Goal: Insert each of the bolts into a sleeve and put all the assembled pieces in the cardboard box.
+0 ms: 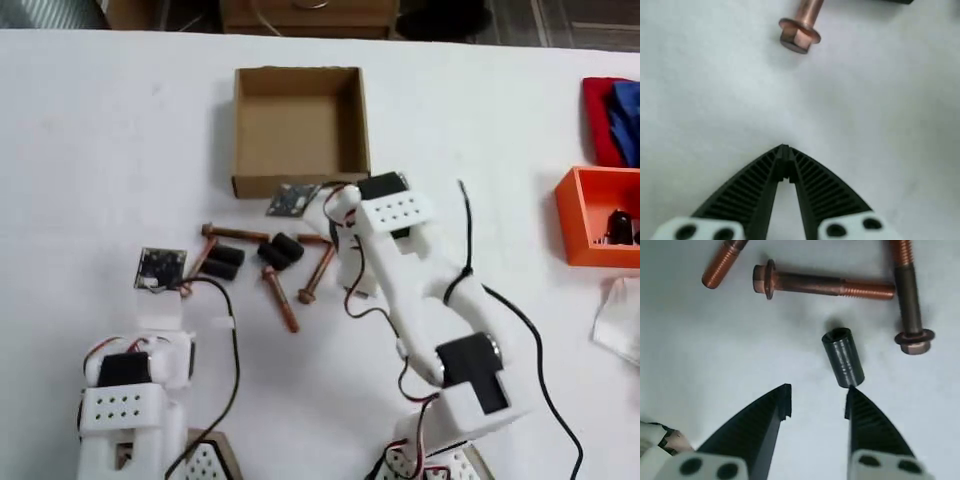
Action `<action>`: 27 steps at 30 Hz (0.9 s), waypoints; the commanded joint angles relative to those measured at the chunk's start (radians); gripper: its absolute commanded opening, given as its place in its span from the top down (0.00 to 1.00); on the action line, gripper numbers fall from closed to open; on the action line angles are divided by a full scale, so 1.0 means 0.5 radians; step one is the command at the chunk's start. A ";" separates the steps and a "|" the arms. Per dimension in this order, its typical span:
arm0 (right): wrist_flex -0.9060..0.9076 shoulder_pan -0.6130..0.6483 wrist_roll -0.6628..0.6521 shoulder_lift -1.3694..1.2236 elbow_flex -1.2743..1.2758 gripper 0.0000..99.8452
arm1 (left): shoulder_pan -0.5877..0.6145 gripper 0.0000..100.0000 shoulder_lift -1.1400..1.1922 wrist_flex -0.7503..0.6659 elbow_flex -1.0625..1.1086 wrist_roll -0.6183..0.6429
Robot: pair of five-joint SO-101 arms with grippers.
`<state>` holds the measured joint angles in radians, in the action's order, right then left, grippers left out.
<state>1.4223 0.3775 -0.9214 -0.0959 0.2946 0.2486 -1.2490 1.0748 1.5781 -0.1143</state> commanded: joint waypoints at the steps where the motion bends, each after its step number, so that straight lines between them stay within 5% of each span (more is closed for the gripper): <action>1: -0.029 0.011 -0.012 -0.032 -0.028 0.77 | 0.015 0.97 -0.009 -0.025 -0.002 0.009; 15: -0.087 0.017 -0.362 -0.054 -0.104 0.81 | 0.015 0.97 -0.009 -0.025 -0.002 0.009; 27: -0.259 0.005 -0.374 -0.348 -0.107 0.81 | 0.015 0.97 -0.009 -0.025 -0.002 0.009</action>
<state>1.3103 0.3775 -1.1040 -0.2493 0.2793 0.2486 -1.2490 1.0748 1.5781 -0.1143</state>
